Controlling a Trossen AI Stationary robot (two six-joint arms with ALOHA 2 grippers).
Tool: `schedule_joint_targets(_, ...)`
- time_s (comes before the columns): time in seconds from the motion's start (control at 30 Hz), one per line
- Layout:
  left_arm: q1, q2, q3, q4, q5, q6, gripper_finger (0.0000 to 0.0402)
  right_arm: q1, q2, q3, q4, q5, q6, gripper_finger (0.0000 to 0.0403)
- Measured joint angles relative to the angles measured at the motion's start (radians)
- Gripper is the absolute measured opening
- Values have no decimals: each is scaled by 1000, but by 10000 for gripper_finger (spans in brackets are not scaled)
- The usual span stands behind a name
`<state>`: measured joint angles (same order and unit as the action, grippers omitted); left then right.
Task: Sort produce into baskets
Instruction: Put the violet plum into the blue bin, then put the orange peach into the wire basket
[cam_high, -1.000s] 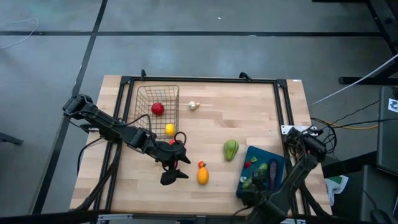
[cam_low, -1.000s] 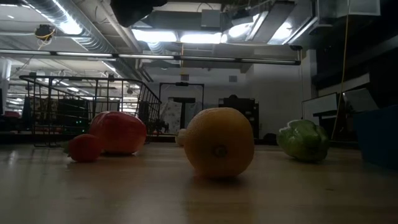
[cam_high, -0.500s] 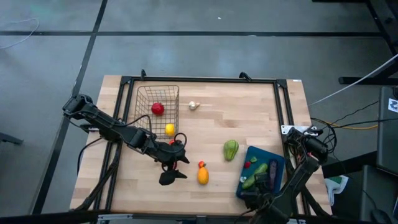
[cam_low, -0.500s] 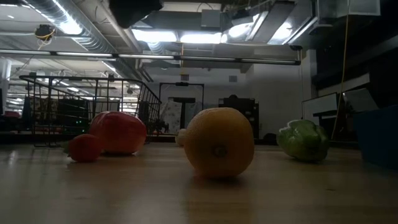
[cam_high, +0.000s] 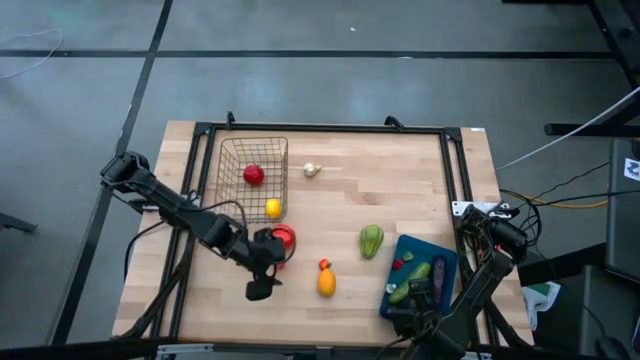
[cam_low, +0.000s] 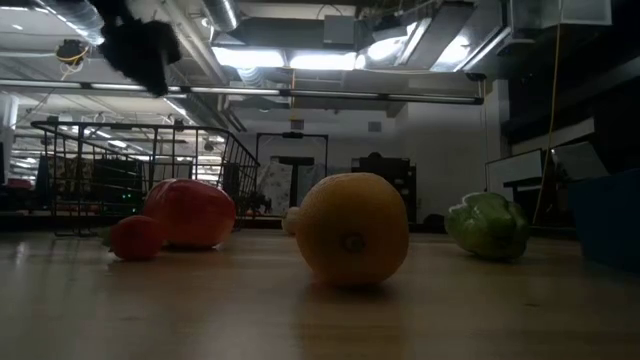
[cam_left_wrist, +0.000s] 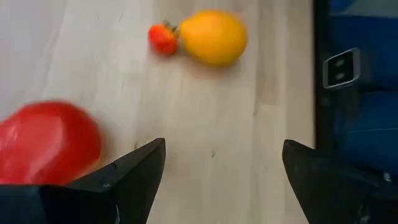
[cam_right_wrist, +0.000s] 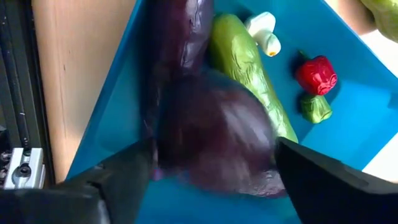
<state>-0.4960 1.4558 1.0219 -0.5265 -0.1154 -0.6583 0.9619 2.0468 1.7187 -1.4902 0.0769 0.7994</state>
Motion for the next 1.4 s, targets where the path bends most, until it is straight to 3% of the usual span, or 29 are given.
schedule_joint_targets(0.27, -43, 1, -87, -7, -78, -150, 318, 0, 0, 0, 0, 0, -1, 383)
schedule_joint_targets(0.67, -90, 1, -203, 82, -211, -282, 318, 0, 0, 0, -1, 0, -2, 385)
schedule_joint_targets(0.97, -102, 14, -261, 178, -288, -294, 318, 0, 0, 0, 0, 1, -1, 385)
schedule_joint_targets(1.4, -99, 216, -263, 306, -308, -309, 318, 0, 0, 0, -1, 1, -1, 385)
